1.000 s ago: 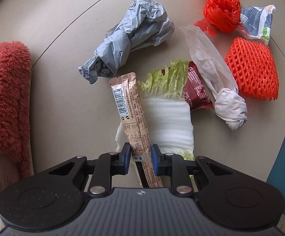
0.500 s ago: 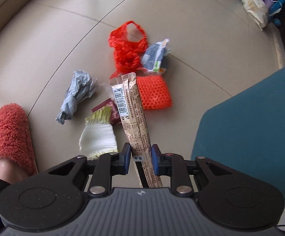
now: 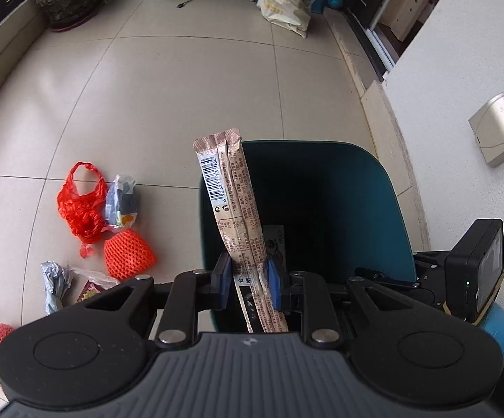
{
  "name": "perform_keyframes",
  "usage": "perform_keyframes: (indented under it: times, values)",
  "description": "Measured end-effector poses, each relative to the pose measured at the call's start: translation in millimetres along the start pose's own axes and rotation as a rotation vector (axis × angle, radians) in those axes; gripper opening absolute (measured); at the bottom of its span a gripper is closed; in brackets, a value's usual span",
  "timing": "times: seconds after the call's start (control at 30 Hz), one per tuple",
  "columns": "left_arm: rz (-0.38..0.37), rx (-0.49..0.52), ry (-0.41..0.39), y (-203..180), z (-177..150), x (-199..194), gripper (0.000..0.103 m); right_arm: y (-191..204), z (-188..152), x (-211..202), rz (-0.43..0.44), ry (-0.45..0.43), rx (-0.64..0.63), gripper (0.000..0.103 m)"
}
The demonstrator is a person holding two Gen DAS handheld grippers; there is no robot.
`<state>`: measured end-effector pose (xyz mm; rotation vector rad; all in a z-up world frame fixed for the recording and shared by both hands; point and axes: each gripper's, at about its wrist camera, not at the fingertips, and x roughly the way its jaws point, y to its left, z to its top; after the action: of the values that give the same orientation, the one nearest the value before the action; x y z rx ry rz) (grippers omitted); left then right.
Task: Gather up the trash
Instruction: 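Carry the wrapper with the left tool into the teal bin and release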
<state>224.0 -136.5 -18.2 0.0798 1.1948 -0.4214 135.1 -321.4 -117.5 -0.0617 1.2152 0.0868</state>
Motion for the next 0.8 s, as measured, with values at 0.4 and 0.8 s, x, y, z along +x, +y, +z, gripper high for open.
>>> perform_keyframes:
  times: [0.4, 0.8]
  values:
    - [0.129, 0.117, 0.238, -45, -1, 150, 0.022, 0, 2, -6, 0.011, -0.006, 0.002, 0.017]
    - [0.079, 0.109, 0.219, -46, -19, 156, 0.03, -4, 0, -7, 0.016, -0.008, 0.004, 0.018]
